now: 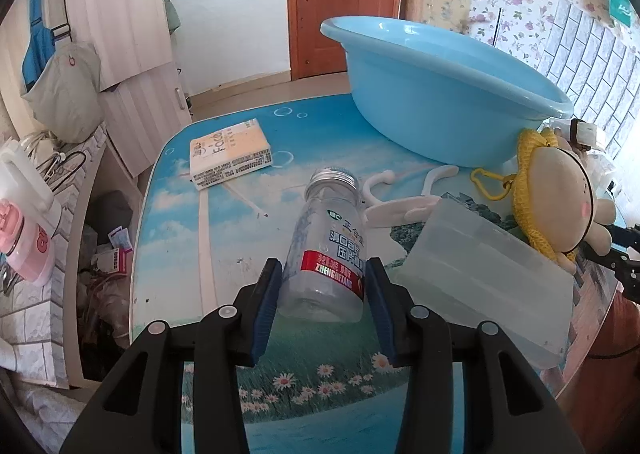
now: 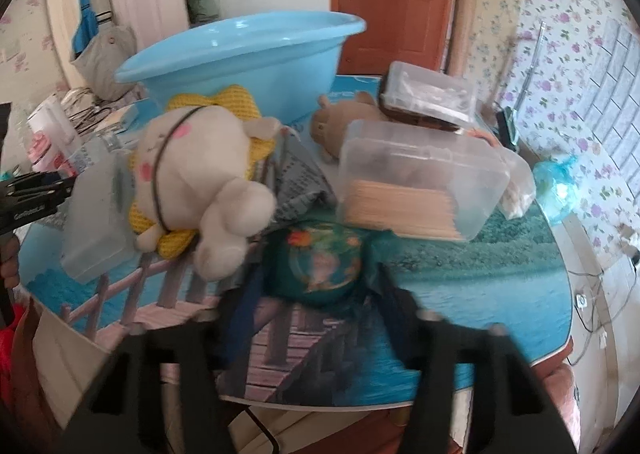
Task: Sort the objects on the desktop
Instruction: 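Grasp the clear red-labelled bottle with the left tool while the right tool grasps the green packet, then carry bottle and packet over the blue basin and open both tools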
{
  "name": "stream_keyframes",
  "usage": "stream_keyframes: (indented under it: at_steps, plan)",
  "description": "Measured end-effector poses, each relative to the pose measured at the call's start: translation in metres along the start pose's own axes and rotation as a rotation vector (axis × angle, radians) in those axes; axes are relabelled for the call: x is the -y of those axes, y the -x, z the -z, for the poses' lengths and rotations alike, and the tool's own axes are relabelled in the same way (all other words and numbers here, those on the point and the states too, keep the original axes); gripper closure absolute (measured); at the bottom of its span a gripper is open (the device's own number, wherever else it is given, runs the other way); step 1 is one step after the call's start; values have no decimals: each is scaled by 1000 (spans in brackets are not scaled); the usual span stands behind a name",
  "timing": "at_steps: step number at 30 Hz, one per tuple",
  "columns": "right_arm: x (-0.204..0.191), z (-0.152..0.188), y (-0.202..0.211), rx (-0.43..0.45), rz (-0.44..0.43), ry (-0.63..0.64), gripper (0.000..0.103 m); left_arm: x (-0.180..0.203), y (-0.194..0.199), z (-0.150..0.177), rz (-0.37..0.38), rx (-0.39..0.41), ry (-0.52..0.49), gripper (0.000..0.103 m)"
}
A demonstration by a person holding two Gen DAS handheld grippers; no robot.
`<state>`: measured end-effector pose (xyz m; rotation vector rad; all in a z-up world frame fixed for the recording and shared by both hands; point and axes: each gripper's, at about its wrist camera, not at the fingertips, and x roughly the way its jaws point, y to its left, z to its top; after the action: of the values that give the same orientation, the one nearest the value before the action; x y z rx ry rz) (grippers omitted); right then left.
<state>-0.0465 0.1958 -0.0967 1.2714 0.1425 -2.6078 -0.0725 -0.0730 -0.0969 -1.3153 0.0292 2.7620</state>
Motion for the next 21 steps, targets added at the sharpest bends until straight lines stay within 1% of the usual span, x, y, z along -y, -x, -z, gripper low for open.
stream_keyframes:
  at_steps: [3,8,16,21]
  plan:
    - [1,2,2,4,-26,-8,60,4,7,1,-10,7,-1,62]
    - [-1,4,13,35,-66,7,60,8,18,1,-15,20,-6,63]
    - [-9,0,34,94,-122,15,61,11,25,4,-33,4,-7,64]
    - [-15,-5,48,139,-142,28,61,11,40,3,-43,25,-5,64]
